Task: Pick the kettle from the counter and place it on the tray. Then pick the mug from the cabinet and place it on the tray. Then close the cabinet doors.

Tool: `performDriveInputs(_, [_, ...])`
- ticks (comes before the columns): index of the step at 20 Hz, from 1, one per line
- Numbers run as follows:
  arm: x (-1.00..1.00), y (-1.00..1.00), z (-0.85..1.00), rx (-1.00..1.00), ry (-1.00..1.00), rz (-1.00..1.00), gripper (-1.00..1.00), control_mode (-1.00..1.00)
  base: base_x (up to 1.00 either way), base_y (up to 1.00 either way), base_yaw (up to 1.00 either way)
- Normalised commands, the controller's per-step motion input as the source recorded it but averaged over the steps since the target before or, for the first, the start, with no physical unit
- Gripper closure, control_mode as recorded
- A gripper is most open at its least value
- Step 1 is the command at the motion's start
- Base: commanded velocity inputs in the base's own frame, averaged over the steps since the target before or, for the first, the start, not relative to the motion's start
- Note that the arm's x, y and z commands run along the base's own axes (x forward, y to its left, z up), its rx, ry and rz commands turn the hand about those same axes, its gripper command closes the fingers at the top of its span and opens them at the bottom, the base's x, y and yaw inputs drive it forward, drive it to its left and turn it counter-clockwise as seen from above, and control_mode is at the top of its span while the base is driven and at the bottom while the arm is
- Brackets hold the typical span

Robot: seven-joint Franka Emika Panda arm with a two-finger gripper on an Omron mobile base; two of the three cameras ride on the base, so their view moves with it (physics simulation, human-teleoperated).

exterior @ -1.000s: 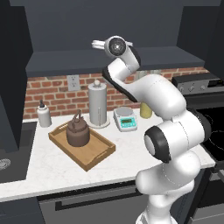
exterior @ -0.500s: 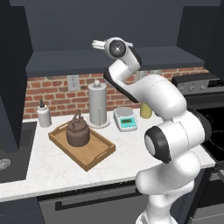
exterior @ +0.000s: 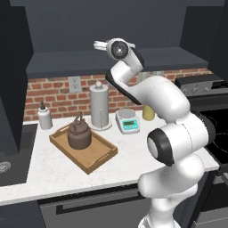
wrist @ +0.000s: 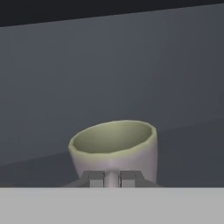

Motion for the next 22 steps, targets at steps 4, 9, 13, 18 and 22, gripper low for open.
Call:
performDriveInputs(4, [-0.06,0.00,0.00,0.00,-0.01,0.00,1.00,-1.00,0.00,0.00,0.00])
performDriveInputs(9, [-0.14,0.00,0.00,0.00,0.00,-0.01,1.00,-1.00,0.00,0.00,0.00])
performDriveInputs(13, [-0.14,0.00,0.00,0.00,0.00,-0.01,1.00,-1.00,0.00,0.00,0.00])
performDriveInputs(18, [-0.30,-0.04,0.00,0.00,0.00,0.00,1.00,-1.00,0.00,0.00,0.00])
performDriveInputs(22, [-0.58,-0.01,0.02,0.00,-0.03,0.04,1.00,-1.00,0.00,0.00,0.00])
